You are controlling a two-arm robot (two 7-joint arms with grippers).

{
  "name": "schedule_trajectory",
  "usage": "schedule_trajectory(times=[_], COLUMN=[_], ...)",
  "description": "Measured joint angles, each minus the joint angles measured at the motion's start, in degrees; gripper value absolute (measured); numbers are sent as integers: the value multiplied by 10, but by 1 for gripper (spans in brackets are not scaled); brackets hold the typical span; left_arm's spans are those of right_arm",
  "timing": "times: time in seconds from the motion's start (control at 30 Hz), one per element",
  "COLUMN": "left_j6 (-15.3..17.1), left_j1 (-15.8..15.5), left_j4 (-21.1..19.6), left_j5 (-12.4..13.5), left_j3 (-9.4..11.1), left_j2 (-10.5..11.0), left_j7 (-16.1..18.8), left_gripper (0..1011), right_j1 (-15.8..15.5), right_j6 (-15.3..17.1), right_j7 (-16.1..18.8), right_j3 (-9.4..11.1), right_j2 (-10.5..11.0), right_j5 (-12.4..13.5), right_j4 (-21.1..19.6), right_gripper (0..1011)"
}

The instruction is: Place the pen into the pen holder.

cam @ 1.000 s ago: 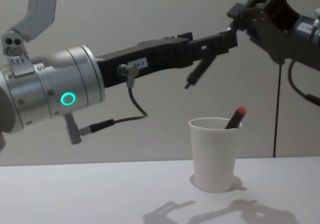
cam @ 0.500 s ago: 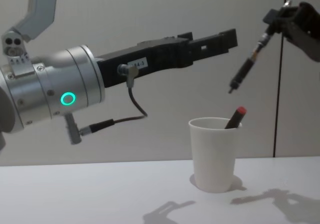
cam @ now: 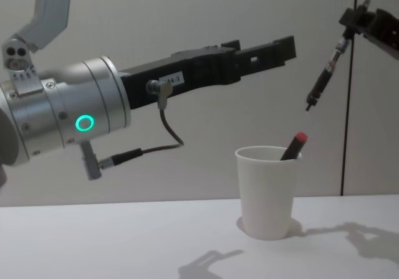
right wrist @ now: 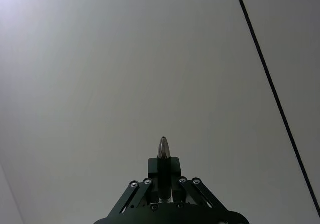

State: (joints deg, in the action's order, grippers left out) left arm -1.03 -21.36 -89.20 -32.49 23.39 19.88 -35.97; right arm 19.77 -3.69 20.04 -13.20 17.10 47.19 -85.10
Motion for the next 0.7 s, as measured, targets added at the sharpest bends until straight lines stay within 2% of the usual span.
schedule_trajectory(times=[0.37,0.7], left_j6=[0,0], left_j1=[0,0], left_j4=[0,0], left_j5=[0,0], left_j3=[0,0], left_j2=[0,0], left_j7=[0,0], left_gripper=[1001,1001], right_j1=[57,89], right_j6=[-34,-50], right_j7=[67,102], right_j3=[-10,-20], right_j2=[-21,-34], right_j5=[-58,-97], right_j4=[88,139], right_gripper=[122,122])
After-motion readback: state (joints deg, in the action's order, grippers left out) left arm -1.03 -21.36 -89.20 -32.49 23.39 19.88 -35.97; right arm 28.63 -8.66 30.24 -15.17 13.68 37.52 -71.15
